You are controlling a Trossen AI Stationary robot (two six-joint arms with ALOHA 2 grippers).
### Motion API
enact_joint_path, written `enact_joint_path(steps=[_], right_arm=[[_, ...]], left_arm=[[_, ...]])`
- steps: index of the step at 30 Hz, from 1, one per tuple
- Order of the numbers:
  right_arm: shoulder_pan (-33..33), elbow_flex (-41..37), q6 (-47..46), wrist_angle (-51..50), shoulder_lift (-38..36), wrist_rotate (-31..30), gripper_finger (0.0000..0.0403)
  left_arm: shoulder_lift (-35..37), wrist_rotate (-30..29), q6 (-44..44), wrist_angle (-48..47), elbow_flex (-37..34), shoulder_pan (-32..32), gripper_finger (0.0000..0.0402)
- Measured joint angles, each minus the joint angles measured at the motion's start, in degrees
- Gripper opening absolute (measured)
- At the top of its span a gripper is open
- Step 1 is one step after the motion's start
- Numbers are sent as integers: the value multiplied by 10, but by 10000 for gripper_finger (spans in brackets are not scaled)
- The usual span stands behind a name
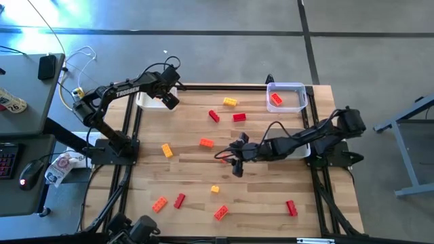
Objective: Sort & place blocks by color
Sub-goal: Put the yellow game piece into the white bin, then put the orange game piece into the transparent bin
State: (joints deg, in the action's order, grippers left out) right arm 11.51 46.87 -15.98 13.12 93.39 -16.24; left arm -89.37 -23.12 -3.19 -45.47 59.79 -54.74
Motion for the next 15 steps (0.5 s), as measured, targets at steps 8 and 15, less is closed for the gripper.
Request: enact_joint_path(steps=[8,15], right_arm=[[0,0,-22,13,24,-37,193],[-4,6,-56,0,26,-48,193]], left_arm=[[42,0,-13,-27,29,25,211],[114,15,21,-49,61,76,207]])
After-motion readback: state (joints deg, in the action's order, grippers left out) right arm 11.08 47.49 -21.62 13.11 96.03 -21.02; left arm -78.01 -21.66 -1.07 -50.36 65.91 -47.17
